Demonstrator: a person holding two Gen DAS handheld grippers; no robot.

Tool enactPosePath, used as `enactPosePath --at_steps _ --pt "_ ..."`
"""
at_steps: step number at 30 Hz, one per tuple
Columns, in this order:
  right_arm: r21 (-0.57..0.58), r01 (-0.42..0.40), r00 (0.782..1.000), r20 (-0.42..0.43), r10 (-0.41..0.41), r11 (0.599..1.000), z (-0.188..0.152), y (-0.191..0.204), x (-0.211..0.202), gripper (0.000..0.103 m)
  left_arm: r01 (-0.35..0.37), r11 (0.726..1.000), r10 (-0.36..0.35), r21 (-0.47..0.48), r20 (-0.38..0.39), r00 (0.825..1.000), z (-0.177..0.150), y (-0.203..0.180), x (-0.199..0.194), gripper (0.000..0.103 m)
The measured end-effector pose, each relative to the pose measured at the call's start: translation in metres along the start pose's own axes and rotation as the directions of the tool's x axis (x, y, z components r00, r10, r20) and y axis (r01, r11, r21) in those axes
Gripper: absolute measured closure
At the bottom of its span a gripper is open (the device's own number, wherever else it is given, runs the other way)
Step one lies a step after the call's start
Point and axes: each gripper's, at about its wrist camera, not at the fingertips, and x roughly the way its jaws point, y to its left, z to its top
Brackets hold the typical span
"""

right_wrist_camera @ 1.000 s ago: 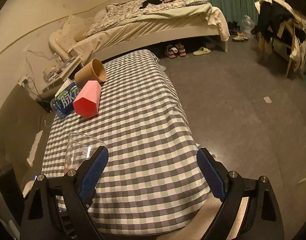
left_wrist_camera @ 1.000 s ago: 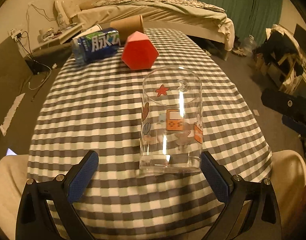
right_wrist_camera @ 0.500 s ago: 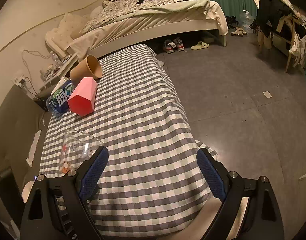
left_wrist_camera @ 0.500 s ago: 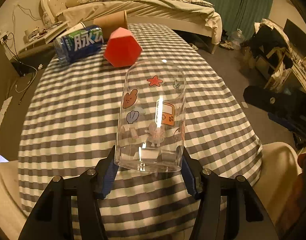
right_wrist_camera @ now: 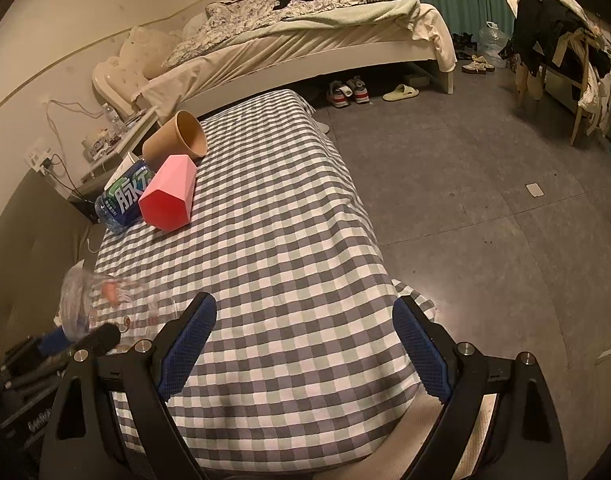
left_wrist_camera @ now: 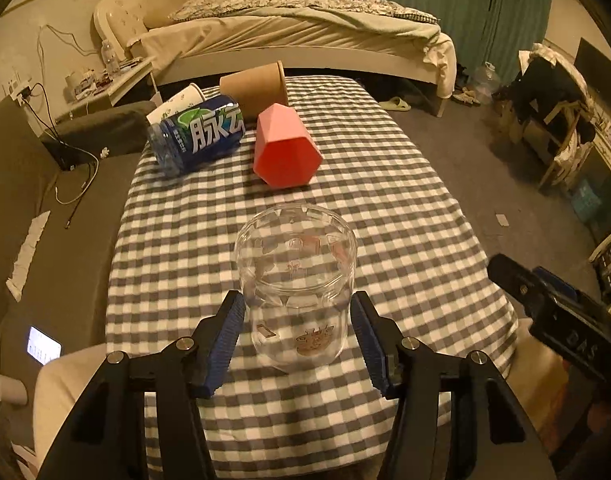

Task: Flip cup upside down
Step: 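Turn the glass rim-down with the left tool and set it on the table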

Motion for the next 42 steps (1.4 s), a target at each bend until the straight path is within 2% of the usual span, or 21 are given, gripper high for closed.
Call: enactPosePath --at_steps 9,21,30,42 --pt "0.008 -0.004 1.0 -0.003 0.004 1.0 0.001 -0.002 0.001 0.013 0.002 1.0 -0.002 -0.005 0.015 1.0 0.015 0.001 0.005 0.047" --pt "-0.013 0.01 1.0 -0.018 -0.011 1.0 0.002 0.003 0.007 0.013 0.017 1.0 -0.017 -0.01 -0.028 0.999 -0.008 0.005 0.003 0.047" --pt "-0.032 0.021 1.0 0.001 -0.021 0.999 0.001 0.008 0.002 0.013 0.032 0.999 -0.033 -0.038 -0.022 0.999 -0.007 0.008 0.002 0.047" --pt "-0.127 0.068 0.997 0.049 -0.062 0.99 0.002 0.03 -0.026 0.013 0.082 0.995 -0.08 -0.048 0.051 0.996 0.003 0.009 -0.026 0.047"
